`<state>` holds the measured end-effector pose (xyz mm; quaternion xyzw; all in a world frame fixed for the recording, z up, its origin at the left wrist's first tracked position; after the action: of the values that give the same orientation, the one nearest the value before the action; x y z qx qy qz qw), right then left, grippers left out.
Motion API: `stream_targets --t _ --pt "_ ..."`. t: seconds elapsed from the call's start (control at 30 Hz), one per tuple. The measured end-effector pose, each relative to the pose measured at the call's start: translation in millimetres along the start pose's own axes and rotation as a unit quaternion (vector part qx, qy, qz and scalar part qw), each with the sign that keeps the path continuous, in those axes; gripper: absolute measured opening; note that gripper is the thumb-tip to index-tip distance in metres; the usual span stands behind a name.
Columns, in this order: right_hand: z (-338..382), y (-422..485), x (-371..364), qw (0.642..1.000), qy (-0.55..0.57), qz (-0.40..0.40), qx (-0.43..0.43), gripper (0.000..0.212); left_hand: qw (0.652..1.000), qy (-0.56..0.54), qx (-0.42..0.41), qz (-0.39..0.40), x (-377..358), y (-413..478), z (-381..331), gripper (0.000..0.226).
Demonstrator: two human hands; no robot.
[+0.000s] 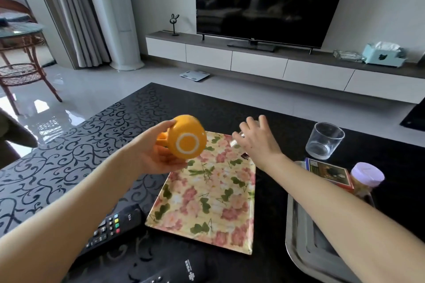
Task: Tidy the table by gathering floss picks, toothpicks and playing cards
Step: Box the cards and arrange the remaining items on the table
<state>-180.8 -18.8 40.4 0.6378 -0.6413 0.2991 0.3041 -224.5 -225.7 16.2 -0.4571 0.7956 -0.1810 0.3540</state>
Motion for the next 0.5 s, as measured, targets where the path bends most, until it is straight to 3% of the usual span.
stream_targets --t 0.2,0.33,0.5 --pt "20 14 -7 0.988 -0.137 -0.012 0.073 0.049 0.983 -0.160 0.085 0.039 -34 29 38 0.060" --pt "26 20 -13 0.978 -0.190 -0.015 0.083 0.059 0.931 -0.334 0.134 0.060 -55 40 55 0.075" --pt "29 18 -18 0.974 -0.209 -0.015 0.086 0.065 0.868 -0.473 0.139 0.055 -66 52 64 0.076"
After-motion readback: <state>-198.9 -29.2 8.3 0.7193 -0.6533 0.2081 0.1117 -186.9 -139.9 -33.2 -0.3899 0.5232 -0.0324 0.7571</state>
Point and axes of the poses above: each hand's wrist, its own y-axis towards the middle knuckle, its own x-axis out of the back of the hand, z = x × y, the point moved 7 cm from there along y, towards the middle knuckle, and after that the axes turned 11 degrees about z, right-handed, at the moved point
